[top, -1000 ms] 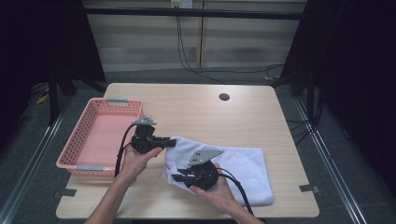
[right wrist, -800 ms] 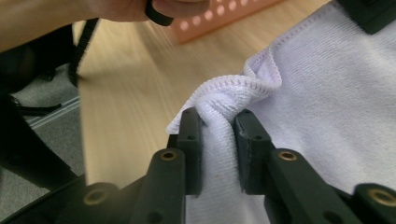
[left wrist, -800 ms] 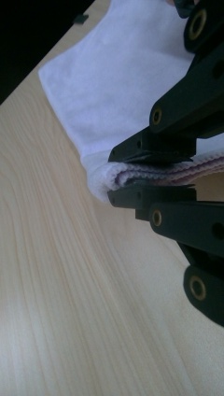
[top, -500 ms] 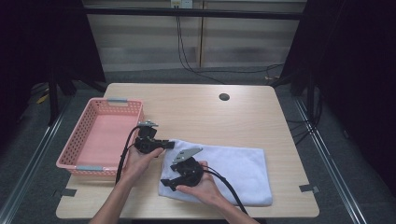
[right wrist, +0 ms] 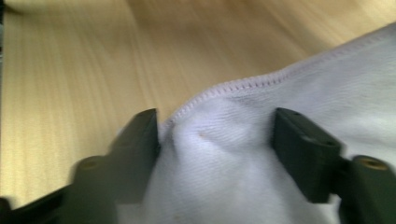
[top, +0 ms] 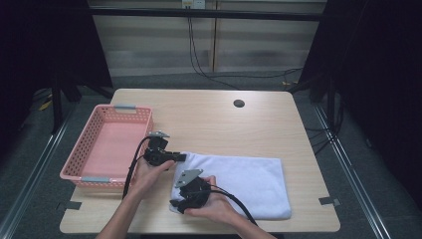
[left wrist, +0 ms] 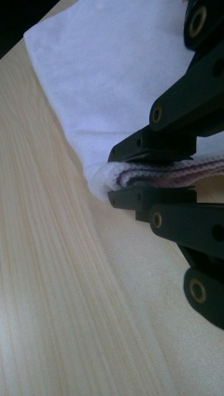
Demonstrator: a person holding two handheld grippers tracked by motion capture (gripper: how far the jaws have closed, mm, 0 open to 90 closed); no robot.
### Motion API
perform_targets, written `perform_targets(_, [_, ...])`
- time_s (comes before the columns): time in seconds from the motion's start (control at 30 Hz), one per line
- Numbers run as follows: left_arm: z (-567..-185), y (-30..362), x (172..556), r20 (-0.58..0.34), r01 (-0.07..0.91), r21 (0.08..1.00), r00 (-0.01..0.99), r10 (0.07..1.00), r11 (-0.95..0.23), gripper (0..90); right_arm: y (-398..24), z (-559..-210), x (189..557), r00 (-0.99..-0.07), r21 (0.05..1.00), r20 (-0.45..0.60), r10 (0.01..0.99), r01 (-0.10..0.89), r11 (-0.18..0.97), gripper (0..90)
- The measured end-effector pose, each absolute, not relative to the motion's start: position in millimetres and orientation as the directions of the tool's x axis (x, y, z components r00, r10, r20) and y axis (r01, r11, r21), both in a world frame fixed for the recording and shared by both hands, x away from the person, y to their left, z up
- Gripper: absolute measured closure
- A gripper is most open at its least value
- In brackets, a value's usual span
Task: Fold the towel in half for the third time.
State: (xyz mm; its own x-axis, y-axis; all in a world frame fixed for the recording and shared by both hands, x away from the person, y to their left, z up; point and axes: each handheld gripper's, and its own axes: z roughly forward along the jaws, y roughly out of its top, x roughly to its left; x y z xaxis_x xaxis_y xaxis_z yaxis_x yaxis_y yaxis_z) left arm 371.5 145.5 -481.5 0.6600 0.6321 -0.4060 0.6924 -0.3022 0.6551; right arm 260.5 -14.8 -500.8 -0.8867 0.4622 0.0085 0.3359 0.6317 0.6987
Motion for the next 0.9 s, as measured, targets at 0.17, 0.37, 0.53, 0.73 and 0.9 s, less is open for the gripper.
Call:
perform_targets(0.17, [-481.0,143.8,370.0,-0.401,0.684,0.659,0.671,0.624,-0.312,78.8,-23.7,-499.5,262.9,-0.855,0.711,0.010,0.519,0.371,0.598,67.1])
perform_targets(0.37, [-476.3,143.8,367.6,-0.403,0.676,0.670,0.678,0.614,-0.307,78.8,-25.2,-497.1,265.6,-0.840,0.710,0.027,0.543,0.398,0.581,76.7])
perform_targets(0.53, [-461.7,144.9,364.7,-0.410,0.658,0.700,0.687,0.600,-0.276,79.0,-35.5,-484.7,268.6,-0.826,0.745,0.113,0.552,0.438,0.504,77.7])
perform_targets(0.73, [-433.8,146.9,364.6,-0.397,0.633,0.733,0.696,0.598,-0.250,79.8,-47.1,-451.6,267.6,-0.827,0.792,0.162,0.539,0.435,0.429,77.7])
perform_targets(0.9, [-407.9,150.4,364.4,-0.384,0.620,0.752,0.687,0.617,-0.222,80.0,-49.6,-427.2,269.3,-0.829,0.837,0.188,0.527,0.416,0.355,77.7])
